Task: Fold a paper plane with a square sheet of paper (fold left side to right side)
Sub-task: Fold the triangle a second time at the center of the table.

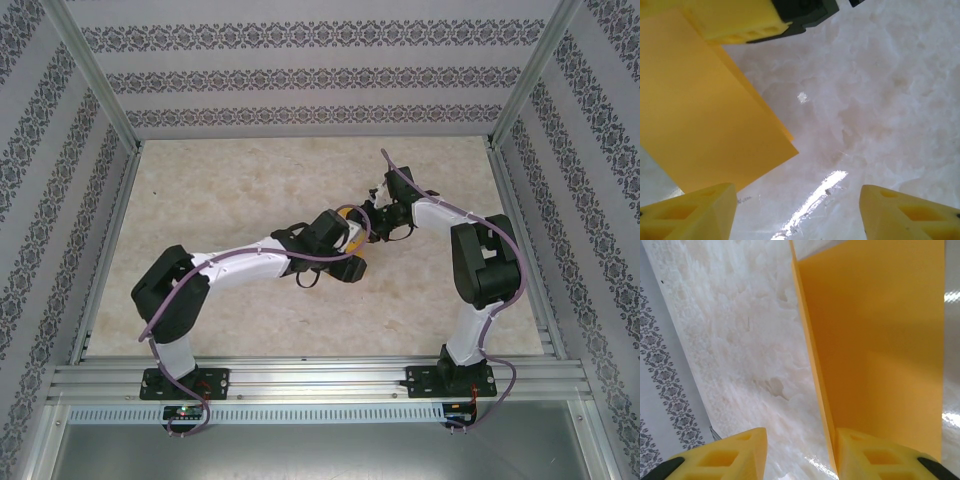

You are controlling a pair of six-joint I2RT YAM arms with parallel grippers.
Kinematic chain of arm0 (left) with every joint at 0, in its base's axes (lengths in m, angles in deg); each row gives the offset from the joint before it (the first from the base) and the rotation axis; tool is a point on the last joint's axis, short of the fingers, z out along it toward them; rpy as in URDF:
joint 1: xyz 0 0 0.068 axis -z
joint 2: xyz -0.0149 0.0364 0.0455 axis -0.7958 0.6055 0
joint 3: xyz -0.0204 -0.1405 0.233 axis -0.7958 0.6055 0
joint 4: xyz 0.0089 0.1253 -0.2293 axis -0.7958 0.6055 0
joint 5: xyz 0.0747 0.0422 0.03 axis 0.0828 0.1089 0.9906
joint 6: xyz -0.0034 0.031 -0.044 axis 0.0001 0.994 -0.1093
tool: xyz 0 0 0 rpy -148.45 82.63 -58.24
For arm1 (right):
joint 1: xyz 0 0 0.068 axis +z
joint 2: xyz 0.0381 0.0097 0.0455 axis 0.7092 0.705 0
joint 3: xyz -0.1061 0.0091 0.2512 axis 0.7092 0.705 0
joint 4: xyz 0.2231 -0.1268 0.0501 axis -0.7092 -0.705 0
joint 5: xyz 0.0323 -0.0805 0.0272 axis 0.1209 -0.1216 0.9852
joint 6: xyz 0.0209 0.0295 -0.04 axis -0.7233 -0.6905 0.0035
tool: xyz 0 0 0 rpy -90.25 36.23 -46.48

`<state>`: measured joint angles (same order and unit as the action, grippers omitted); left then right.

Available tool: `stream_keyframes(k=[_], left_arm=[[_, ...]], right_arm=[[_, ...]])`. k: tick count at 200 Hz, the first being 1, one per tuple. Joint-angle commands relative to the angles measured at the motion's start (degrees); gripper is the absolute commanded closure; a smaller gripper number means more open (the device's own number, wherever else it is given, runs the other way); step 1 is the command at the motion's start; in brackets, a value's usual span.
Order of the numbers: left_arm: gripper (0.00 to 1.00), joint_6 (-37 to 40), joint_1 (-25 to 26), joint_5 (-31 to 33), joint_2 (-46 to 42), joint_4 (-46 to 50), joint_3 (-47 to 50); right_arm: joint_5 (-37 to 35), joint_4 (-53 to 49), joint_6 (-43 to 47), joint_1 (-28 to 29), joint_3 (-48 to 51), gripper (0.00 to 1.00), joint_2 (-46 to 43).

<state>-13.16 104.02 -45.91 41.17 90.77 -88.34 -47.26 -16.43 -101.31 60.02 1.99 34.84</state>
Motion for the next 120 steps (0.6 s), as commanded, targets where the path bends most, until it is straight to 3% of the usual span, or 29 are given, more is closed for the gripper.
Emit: stream_keyframes(k=[1,71,120], left_arm=[[0.29,2.5,1.9,6.3,2.4,5.1,-3.8],[0.24,1.8,4.3,12.9,9.7,11.8,-11.9],[0.29,1.8,6.4,20.2,14.8,17.5,-18.1]], right_arm=[[1.1,-0.8,-0.6,-0.4,-1.1,0.59,0.4],[0.9,-0.6,-1.2,-0.1,-1.1,0.59,0.4],[0.7,-0.2,-1.6,0.2,-0.9,0.59,0.7]])
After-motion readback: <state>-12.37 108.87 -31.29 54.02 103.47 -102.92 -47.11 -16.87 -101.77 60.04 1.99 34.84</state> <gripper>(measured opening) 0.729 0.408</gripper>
